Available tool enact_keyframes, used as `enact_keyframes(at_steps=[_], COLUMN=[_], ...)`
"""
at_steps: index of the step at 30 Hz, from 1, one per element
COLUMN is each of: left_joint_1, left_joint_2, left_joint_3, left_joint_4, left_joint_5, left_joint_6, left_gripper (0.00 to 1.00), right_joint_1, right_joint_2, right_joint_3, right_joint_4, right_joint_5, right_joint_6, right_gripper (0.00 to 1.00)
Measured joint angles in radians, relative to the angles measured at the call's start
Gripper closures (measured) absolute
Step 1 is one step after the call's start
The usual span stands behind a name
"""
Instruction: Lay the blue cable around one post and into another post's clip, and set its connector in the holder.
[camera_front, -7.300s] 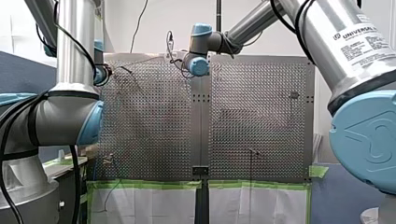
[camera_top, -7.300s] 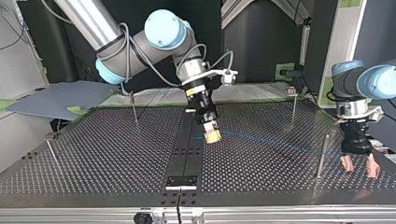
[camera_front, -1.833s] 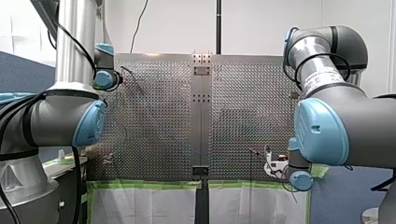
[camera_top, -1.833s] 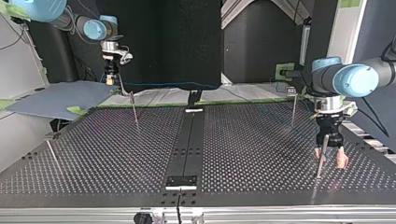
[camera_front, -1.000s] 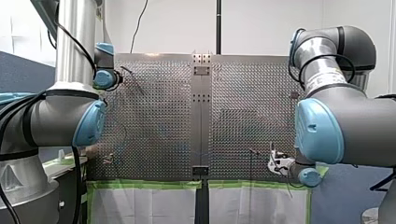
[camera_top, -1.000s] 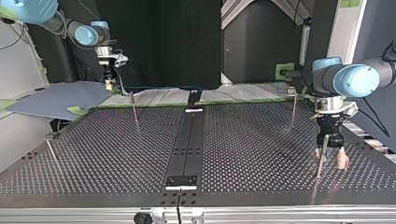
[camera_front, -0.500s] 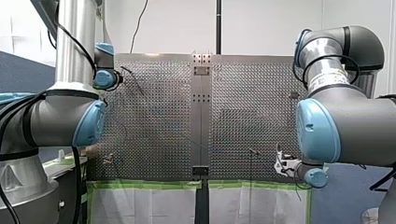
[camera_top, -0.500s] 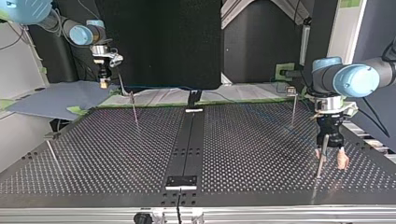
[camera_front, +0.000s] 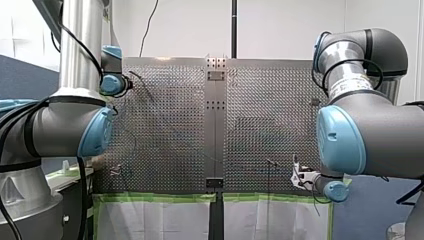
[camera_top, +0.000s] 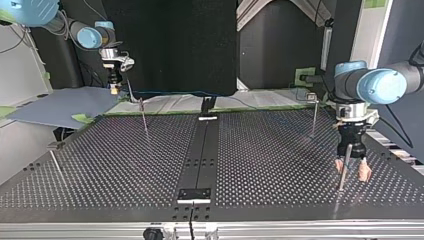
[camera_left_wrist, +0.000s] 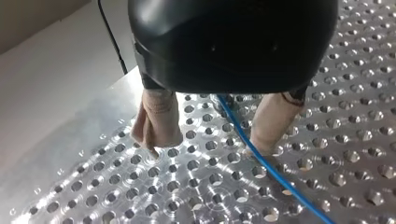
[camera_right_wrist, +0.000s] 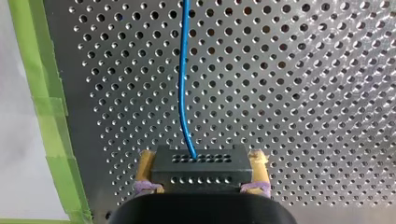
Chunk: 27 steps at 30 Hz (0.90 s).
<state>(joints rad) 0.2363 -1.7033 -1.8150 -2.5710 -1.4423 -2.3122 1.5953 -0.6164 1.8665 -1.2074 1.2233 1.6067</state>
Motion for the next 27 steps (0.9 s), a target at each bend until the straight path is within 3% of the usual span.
enact_keyframes(at_steps=[11,27], left_joint_1=[0.003,-0.007], left_joint_2=[0.006,0.090], left_joint_3=[-0.001,-0.023], left_joint_4=[-0.036,-0.143], left_joint_5=[-0.005,-0.020], left_joint_6=[-0.095,-0.242], left_gripper=[0.00,0.00], right_joint_1=[0.003,0.007], right_joint_2=[0.002,0.003], right_joint_3=[0.000,0.000], right_joint_4=[0.000,0.000], right_joint_5=[0.002,0.002], right_joint_6=[0.000,0.005], right_gripper=[1.00,1.00])
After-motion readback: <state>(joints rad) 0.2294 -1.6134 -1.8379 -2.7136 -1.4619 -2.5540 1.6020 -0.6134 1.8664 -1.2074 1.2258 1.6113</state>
